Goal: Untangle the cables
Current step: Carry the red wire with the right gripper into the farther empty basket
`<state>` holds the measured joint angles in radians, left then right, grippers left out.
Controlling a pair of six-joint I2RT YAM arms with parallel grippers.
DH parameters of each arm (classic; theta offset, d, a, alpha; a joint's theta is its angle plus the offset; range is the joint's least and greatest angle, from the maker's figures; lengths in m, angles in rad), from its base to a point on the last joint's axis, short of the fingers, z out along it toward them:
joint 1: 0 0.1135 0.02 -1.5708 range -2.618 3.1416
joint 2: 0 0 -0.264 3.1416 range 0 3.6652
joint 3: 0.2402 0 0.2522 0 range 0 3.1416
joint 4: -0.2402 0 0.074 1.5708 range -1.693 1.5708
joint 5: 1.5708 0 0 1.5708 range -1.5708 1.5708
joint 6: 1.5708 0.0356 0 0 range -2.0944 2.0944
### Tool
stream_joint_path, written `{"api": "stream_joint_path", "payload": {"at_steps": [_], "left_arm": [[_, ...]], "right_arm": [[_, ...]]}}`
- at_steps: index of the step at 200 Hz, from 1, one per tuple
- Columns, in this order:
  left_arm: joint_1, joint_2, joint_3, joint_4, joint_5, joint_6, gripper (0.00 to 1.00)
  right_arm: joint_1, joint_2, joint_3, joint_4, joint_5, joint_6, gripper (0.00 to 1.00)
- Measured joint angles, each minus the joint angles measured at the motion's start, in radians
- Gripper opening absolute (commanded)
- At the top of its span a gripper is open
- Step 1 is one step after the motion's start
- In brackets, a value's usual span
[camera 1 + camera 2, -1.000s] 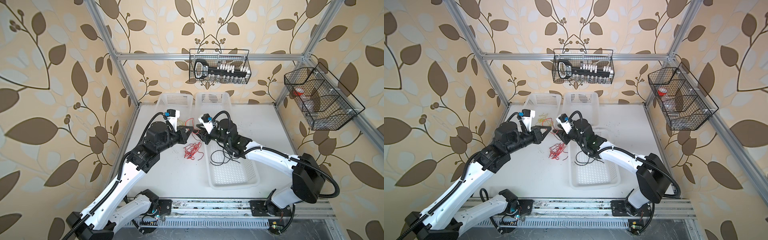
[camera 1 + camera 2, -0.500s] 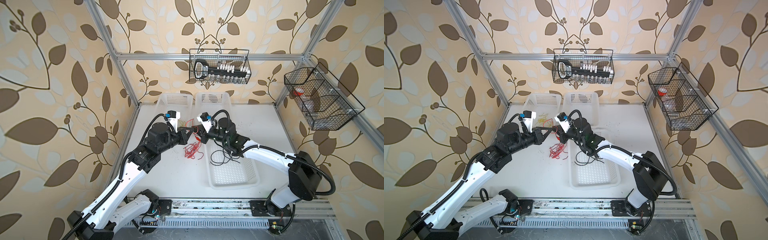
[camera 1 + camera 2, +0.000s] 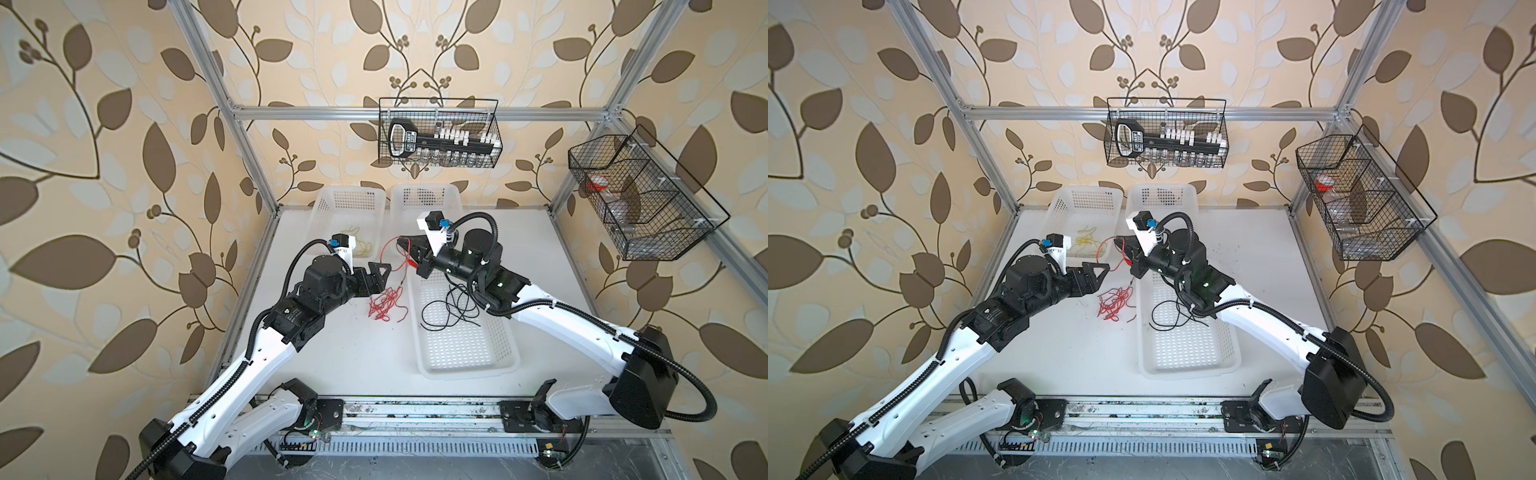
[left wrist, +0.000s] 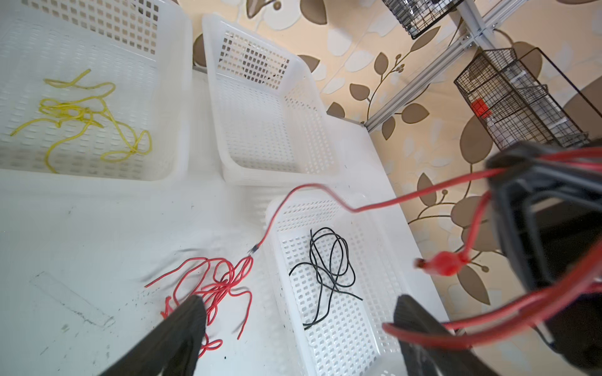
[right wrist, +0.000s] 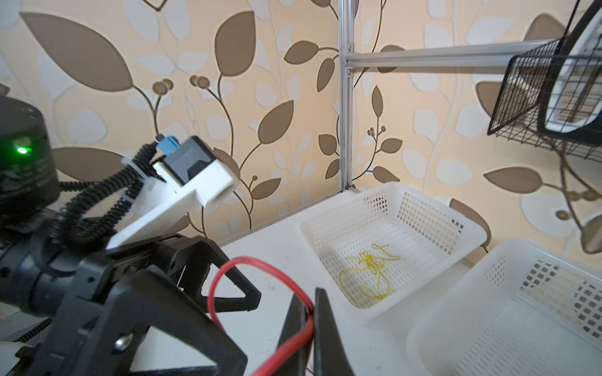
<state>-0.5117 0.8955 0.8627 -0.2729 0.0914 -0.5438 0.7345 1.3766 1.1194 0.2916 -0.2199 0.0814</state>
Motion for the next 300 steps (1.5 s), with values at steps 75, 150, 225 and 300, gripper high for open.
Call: {"api": "stream_joint_path", "payload": {"at_steps": [75,150,225,300], "left_arm": [[0.000,-0.001,-0.074,0.039,-0.057,-0.005,0.98],[0.000,0.042,-0.116,-0.019,-0.100,-0.005,0.99],[0.000,-0.019,-0.176,-0.009,-0.102,-0.006,0.99],[0.000,0.025,-0.200,-0.011,-0.107,-0.016,0.99]], "right_arm": [[0.000,-0.015,0.032,-0.128,0.058,-0.056,0.00],[-0.085,0.085,0.223,-0.094,0.135,-0.102,0.00],[-0.203,0.356,0.347,-0.068,0.190,-0.100,0.00],[-0.276,0.578,0.360,-0.151,0.259,0.008,0.07]]}}
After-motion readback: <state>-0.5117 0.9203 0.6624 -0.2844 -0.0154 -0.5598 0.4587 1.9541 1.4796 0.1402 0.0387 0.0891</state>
